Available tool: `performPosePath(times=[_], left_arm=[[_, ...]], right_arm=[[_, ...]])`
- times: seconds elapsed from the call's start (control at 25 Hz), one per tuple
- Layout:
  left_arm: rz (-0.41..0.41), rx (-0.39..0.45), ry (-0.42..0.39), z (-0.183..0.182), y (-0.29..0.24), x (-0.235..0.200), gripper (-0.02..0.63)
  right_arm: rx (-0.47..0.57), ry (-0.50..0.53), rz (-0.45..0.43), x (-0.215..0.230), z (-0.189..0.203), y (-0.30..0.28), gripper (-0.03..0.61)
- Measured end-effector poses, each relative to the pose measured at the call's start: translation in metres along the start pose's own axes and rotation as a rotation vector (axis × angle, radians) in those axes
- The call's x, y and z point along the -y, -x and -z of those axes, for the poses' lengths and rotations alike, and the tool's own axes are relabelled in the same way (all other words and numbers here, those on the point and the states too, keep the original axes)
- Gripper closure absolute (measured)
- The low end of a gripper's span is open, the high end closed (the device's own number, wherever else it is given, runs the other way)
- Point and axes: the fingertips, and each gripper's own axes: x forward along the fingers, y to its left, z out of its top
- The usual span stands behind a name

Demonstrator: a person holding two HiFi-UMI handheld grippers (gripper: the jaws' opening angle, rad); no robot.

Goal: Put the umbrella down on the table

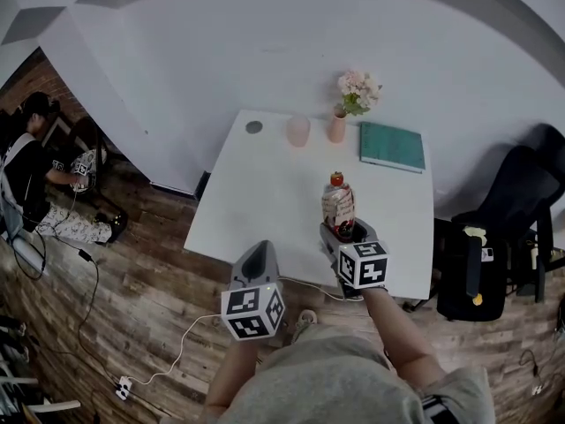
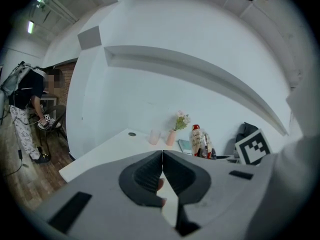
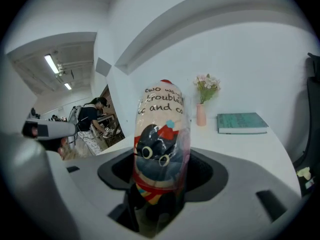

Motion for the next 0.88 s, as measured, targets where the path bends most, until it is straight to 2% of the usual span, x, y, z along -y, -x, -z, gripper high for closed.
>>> performPosePath(times=[0.6, 0.88], left_arm=[[0.005, -0.034, -0.006, 0.002, -0.039, -0.005, 0.606], [0.004, -0.043, -0.008, 0.004, -0.049, -0.007, 0.606]], right_arm=[[-0.264, -0.005, 0.056, 0.041, 0.054, -0.082, 0.310], [-0.384, -0.052, 0.088, 0.059, 0.075, -0.104, 0.310]])
